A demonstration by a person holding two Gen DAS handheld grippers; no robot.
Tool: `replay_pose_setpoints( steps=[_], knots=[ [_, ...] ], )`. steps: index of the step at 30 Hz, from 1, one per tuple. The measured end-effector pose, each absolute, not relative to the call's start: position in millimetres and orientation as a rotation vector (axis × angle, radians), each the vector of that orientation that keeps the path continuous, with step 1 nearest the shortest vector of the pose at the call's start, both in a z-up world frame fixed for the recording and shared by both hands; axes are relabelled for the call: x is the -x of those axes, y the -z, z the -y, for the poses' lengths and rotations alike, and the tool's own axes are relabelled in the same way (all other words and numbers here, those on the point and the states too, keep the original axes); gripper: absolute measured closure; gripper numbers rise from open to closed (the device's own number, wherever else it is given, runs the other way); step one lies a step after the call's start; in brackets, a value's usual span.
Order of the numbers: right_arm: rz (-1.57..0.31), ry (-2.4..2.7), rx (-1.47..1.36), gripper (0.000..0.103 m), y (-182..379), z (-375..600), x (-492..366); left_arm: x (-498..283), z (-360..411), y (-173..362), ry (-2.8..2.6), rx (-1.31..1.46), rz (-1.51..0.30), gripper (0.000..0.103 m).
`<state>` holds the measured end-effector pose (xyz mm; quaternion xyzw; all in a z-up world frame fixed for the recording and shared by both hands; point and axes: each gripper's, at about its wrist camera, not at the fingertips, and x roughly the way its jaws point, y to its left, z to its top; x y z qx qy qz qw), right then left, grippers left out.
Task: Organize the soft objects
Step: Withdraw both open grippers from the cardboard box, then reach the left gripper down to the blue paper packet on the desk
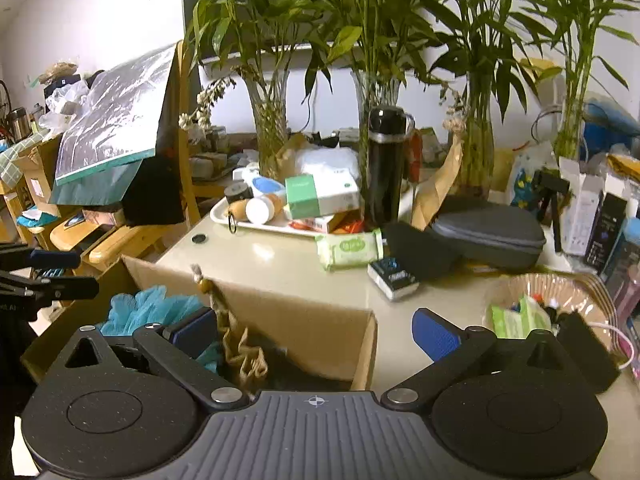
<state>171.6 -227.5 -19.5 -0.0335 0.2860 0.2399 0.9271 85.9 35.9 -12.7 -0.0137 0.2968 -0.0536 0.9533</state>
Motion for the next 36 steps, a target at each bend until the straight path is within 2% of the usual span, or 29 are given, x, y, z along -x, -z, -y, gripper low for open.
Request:
replay_pose_setpoints(
  steps=[16,36],
  knots=[
    [-0.530,-0.454,0.055,0.000,9,242,-193,-96,-48,4,0.079,0.109,-0.612,0.035],
    [-0.632,-0.394,0.052,0.000,27,254,-279,-155,-83,1,0.072,0.027,-0.639,0.035]
  ],
)
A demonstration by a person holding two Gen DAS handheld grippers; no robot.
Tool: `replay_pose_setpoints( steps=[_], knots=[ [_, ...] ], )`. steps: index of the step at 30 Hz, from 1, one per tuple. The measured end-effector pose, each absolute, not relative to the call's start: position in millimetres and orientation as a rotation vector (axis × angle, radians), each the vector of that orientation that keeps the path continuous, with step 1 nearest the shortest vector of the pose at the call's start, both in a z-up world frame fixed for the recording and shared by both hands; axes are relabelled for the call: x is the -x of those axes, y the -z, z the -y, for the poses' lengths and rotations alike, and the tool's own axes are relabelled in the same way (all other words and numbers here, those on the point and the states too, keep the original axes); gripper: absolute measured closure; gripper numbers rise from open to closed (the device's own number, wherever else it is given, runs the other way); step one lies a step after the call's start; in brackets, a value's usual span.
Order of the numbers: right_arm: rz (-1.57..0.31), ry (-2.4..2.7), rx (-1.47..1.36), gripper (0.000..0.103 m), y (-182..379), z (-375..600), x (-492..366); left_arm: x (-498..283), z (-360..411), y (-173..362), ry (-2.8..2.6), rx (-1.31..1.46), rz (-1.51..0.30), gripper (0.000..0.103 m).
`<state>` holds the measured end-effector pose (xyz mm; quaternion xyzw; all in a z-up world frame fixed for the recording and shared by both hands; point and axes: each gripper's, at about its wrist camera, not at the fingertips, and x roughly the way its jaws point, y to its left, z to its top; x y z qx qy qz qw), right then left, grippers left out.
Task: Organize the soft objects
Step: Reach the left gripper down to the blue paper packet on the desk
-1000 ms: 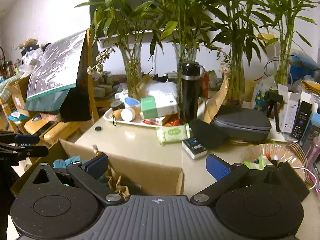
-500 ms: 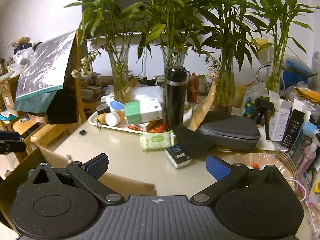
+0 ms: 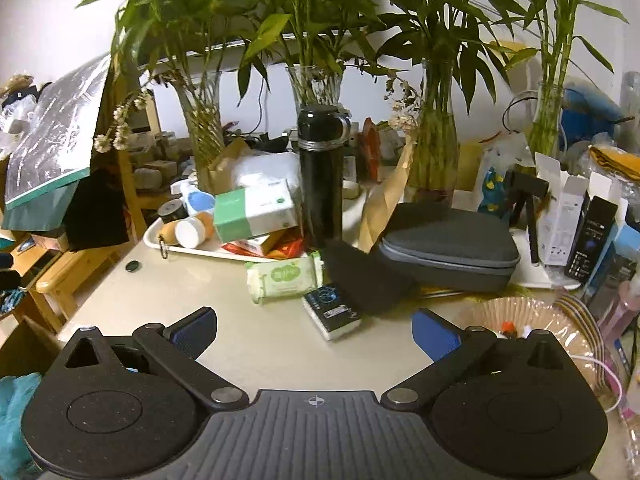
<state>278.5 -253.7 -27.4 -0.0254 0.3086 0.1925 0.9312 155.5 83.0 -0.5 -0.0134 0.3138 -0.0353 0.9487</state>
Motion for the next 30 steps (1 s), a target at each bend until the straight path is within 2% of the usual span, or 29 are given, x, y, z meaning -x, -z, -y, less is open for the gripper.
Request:
replay_pose_setpoints(
  steps=[10,19,30],
  knots=[
    [-0.652,-0.372,0.091,0.000,36,254,-310,-201,-114,17,0.055,0.094,-0.732,0.035],
    [-0.679,-0.363,0.144,0.000,46,246,-330,-246,-114,56,0.056,0.106,-0.969,0.035],
    [-0.702,-0.396,0.197,0.000,52,233,-343,-284,-89,93,0.308,0.054,-1.169,0.035]
  ],
)
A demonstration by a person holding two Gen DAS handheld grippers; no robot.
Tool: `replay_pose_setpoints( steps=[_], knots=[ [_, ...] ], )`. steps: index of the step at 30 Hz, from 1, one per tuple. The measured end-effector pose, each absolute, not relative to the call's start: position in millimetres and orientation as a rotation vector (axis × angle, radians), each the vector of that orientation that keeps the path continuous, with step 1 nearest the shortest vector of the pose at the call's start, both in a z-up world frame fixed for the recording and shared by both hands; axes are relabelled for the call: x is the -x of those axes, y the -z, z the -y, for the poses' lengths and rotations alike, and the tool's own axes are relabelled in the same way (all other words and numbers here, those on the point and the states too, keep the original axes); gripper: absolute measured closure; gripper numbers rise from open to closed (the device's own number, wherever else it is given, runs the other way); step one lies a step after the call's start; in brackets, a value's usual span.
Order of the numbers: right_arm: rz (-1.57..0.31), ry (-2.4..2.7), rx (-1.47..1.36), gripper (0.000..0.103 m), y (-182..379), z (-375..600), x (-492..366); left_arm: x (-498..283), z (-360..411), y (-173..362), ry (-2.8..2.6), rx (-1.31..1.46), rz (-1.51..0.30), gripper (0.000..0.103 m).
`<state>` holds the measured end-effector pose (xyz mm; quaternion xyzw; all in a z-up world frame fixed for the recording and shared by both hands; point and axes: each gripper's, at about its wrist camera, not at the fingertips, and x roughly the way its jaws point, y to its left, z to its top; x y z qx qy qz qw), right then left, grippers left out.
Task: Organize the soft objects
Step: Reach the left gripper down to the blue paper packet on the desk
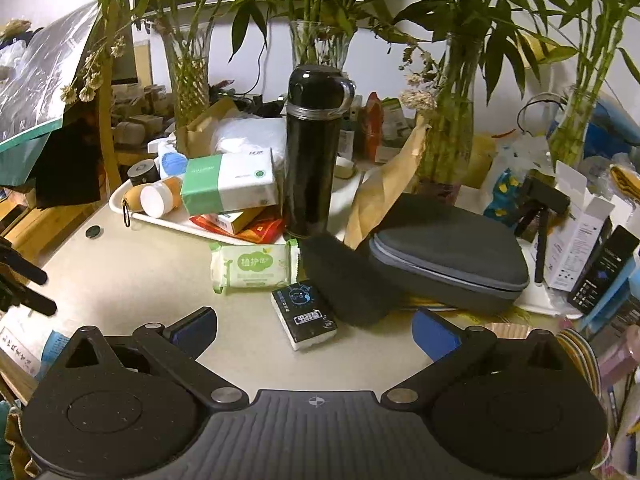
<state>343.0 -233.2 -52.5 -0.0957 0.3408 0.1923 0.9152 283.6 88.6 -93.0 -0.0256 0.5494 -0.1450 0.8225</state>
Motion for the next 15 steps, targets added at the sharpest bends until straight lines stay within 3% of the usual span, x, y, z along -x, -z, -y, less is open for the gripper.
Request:
replay_pose_setpoints(
  steps=[7,15],
  knots=[
    [-0.704,-0.412,0.203,0.000,52,232,-344,-303,-76,121,0.455,0.023,-1.273,0.036],
    [-0.695,-0.417,0.196,0.000,49,234,-343,-310,-61,148,0.539,-0.092,-1.333,0.066]
  ],
)
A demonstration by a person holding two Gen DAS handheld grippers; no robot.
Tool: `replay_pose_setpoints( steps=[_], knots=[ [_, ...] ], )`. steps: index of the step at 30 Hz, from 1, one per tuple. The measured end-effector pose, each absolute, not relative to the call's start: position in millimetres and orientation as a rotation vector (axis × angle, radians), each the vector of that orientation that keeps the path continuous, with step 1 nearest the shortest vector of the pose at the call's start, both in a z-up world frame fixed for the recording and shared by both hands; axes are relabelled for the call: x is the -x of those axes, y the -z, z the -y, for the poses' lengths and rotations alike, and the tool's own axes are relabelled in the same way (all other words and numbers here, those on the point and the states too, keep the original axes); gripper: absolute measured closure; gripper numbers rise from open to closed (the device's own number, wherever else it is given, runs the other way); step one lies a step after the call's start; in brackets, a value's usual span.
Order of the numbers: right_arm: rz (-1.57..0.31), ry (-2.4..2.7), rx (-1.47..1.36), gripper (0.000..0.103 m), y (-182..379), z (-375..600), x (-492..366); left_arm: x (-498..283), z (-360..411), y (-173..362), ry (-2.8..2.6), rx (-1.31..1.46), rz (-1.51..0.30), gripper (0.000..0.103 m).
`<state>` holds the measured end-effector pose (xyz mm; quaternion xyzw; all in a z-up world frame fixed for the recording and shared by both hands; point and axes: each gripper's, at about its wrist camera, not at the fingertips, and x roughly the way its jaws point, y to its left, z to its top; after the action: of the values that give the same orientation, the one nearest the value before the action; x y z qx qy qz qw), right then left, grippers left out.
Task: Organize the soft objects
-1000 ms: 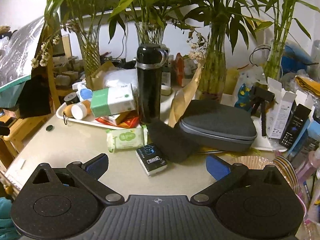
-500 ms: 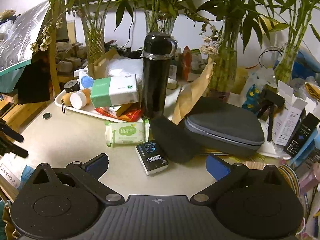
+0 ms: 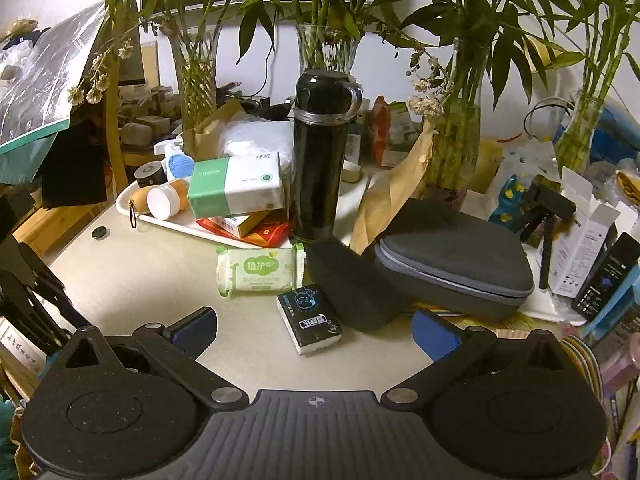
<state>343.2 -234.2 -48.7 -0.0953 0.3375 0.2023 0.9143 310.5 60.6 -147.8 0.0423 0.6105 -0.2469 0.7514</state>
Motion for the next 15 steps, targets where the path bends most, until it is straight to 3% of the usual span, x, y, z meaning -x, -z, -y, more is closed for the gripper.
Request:
replay_pose_setpoints(
  steps=[1,3,5,15],
  knots=[
    [-0.694,-0.417,0.196,0.000,49,234,-343,-309,-60,146,0.562,-0.101,-1.315,0.075],
    [-0.694,-0.415,0.196,0.000,48,235,-343,-307,-59,146,0.569,-0.117,-1.299,0.081],
    [-0.694,-0.413,0.193,0.000,48,236,-344,-303,-57,143,0.582,-0.150,-1.268,0.103],
    [-0.688,-0.415,0.195,0.000,47,236,-340,-300,-63,129,0.551,-0.134,-1.207,0.103]
  ],
)
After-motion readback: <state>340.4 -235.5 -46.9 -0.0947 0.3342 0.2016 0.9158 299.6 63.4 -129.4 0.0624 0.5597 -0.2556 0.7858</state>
